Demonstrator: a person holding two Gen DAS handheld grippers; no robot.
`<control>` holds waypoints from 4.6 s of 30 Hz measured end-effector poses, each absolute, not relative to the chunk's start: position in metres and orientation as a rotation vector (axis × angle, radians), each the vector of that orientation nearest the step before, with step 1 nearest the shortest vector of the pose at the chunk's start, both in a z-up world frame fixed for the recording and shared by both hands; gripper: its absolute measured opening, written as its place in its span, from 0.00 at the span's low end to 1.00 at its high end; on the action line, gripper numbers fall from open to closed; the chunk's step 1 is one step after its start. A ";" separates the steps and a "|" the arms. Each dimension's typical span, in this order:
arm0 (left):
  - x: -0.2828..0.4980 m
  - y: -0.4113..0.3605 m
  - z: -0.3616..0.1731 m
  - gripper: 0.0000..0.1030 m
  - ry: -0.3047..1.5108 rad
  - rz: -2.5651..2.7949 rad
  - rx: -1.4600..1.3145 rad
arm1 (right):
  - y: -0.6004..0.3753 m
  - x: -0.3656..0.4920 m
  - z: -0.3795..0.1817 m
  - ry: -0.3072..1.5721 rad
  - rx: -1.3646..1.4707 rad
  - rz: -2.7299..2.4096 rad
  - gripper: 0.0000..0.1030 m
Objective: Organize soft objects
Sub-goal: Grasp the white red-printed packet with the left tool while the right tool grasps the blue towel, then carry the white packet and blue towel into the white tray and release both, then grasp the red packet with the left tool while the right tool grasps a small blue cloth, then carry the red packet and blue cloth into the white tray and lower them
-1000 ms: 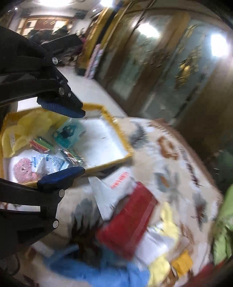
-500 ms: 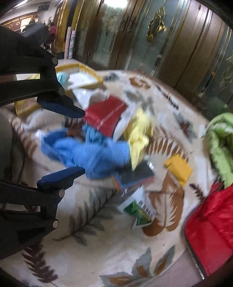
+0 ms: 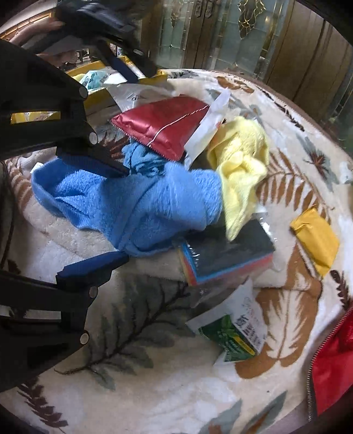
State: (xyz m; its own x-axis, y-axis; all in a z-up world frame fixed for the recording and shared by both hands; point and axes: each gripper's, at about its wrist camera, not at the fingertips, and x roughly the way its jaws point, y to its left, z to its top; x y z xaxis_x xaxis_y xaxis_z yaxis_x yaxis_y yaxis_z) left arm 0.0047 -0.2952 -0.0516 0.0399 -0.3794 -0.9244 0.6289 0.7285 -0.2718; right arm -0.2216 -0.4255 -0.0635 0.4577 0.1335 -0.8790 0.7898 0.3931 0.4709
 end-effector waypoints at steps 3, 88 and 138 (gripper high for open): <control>-0.006 -0.310 -0.063 0.39 1.257 -0.666 0.454 | -0.426 -0.219 -0.065 1.047 1.103 -0.525 0.52; 0.006 -0.073 -0.002 0.66 0.954 -0.737 -0.294 | -0.319 -0.163 0.035 0.537 0.938 -0.444 0.64; 0.011 -0.207 -0.028 0.17 1.375 -1.075 -0.337 | -0.408 -0.183 -0.045 0.732 1.217 -0.607 0.70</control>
